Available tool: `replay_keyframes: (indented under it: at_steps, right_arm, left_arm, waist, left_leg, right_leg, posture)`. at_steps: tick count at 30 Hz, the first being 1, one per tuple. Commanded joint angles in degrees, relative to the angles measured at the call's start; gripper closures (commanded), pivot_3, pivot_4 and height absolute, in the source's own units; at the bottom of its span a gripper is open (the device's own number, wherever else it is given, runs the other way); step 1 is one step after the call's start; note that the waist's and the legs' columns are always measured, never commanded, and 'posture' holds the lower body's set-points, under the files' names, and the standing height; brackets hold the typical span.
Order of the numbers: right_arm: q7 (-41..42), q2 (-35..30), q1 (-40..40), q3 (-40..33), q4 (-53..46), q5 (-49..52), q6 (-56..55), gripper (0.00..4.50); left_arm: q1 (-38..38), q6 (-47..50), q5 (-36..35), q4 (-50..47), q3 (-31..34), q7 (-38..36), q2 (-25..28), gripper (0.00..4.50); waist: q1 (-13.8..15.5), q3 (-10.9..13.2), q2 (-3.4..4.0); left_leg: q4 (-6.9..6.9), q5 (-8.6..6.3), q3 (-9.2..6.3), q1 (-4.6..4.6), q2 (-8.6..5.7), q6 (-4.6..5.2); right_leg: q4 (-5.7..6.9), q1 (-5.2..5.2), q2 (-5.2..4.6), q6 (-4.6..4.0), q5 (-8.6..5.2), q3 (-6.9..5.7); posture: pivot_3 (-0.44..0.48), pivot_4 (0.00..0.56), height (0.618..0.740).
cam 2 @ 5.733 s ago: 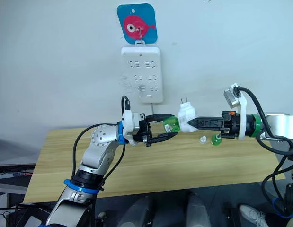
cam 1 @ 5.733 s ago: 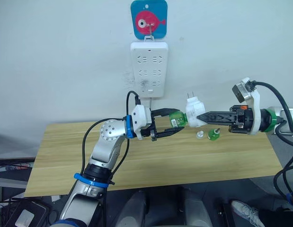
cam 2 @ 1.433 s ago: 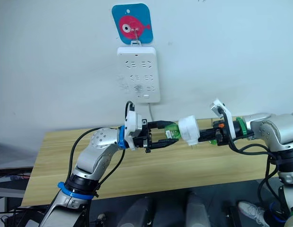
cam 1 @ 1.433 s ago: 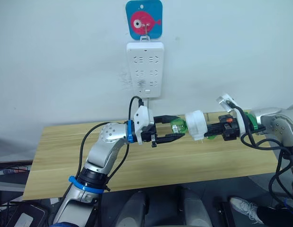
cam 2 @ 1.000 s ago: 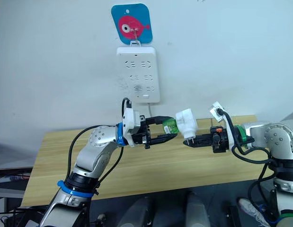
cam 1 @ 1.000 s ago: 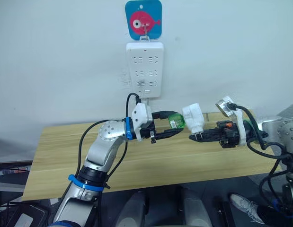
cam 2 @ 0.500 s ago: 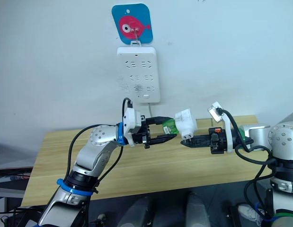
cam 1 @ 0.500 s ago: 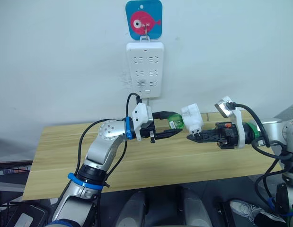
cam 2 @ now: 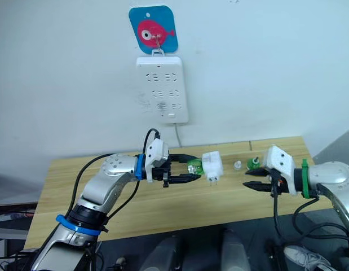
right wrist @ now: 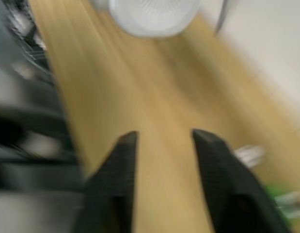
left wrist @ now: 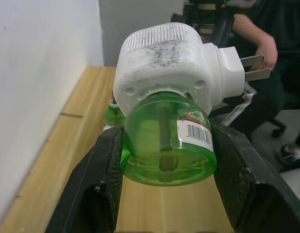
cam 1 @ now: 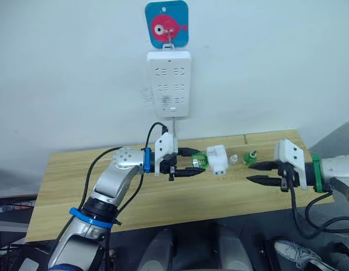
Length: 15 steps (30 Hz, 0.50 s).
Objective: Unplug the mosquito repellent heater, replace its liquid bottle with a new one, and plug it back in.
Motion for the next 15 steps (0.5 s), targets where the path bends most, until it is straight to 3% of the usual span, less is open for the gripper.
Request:
replay_keyframes:
  at_steps: [1,4,8,15]
  right_arm:
    - [1.46,3.34,-5.16,1.17,6.44,-6.91,-25.62,1.14]
    - [2.45,6.04,-9.41,3.77,9.4,-7.87,-35.79,0.02]
    - [2.37,8.49,-13.21,7.28,11.44,-9.16,-42.46,0.02]
    - [-0.47,11.64,-17.8,11.11,13.76,-13.44,-44.69,0.02]
  left_arm:
    - [-1.62,7.08,-4.13,-1.24,1.11,-3.68,2.1,2.23]
    - [-3.5,11.92,-5.44,-0.61,0.46,-6.05,3.32,2.23]
    - [-6.58,16.45,-6.11,1.25,0.44,-6.55,2.68,2.23]
    - [-7.87,19.33,-7.06,0.18,0.33,-7.59,2.16,2.23]
  waist:
    - [-0.38,0.0,0.0]
    - [-0.86,0.0,-0.01]
    - [-0.79,0.0,-0.01]
    - [-1.05,0.0,0.0]
  left_leg:
    - [-0.02,0.0,0.03,0.03,0.03,0.0]
    - [-0.04,0.0,0.04,0.06,0.04,-0.01]
    - [-0.03,0.0,0.0,0.03,-0.01,-0.01]
    - [-0.04,0.0,0.0,0.05,0.01,-0.01]
  right_leg:
    - [0.01,0.0,0.01,0.0,0.0,0.02]
    - [0.04,-0.01,0.01,-0.01,0.0,0.07]
    - [0.0,0.0,0.0,-0.01,0.0,0.05]
    - [0.03,-0.04,0.02,-0.02,0.0,0.07]
  posture:
    - [0.046,0.219,0.74]
    - [0.041,0.219,0.74]
    - [0.04,0.222,0.74]
    - [0.04,0.222,0.74]
